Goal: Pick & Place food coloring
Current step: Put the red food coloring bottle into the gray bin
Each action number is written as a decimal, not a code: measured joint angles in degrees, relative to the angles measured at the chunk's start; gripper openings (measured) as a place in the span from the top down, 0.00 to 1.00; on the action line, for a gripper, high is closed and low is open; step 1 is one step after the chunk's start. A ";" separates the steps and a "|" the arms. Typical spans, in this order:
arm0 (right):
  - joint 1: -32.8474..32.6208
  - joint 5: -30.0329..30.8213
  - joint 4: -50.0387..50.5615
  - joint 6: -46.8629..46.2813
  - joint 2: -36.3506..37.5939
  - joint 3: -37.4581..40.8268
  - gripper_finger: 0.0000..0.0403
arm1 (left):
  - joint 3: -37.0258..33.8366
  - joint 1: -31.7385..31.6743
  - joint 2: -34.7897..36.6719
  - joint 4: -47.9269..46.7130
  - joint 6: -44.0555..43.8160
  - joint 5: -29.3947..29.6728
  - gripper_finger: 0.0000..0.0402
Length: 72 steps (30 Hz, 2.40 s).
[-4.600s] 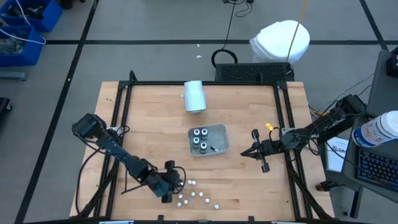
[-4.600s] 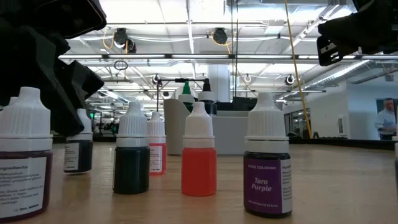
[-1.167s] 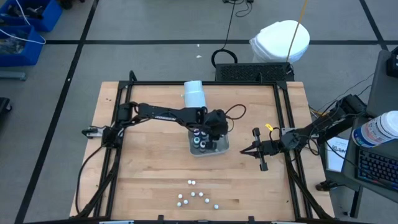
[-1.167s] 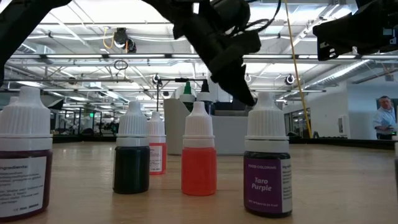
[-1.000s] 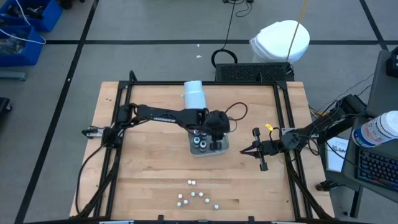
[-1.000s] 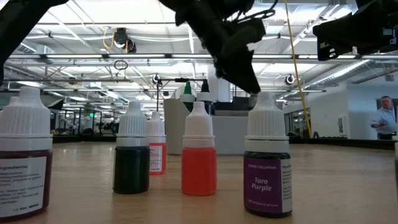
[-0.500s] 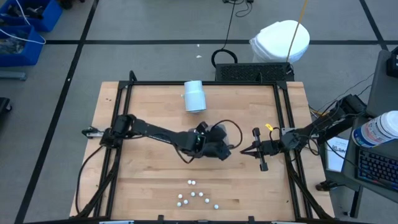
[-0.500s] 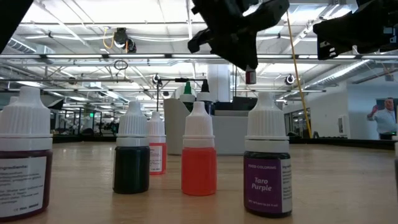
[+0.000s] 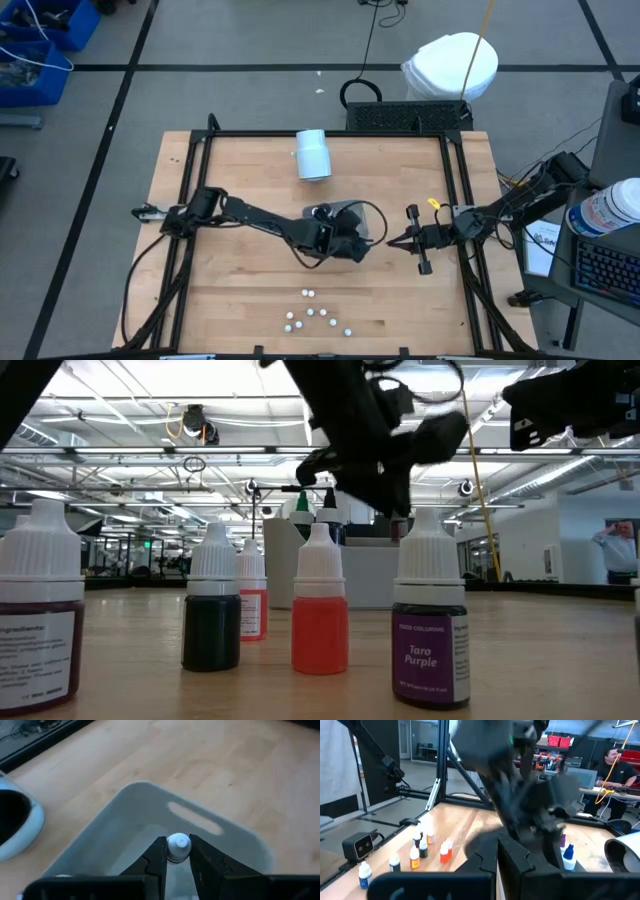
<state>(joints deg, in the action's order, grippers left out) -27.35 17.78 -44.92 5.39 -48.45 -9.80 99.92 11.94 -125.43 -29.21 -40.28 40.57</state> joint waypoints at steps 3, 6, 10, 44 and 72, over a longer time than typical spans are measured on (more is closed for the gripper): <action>0.00 -0.07 0.14 0.00 0.04 0.02 1.00 | 0.02 -1.00 -0.01 -0.21 -0.04 -1.46 0.82; 0.00 -0.07 0.18 0.02 0.04 0.02 1.00 | 0.02 -1.60 0.00 -1.10 0.47 -2.03 0.82; 0.00 -0.07 0.14 0.11 0.04 0.02 1.00 | 0.02 -1.78 0.00 -0.81 1.13 -3.91 0.82; 0.00 -0.11 0.17 -0.02 0.04 0.02 1.00 | 4.08 -3.60 -1.25 -4.08 40.01 -24.79 0.82; -0.02 -0.12 0.14 -0.75 0.04 0.02 1.00 | 2.58 -7.53 -1.53 -2.82 42.68 -28.67 0.82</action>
<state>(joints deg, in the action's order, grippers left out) -27.38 17.66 -44.77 4.64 -48.40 -9.78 102.50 4.40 -126.96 -32.03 2.39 11.90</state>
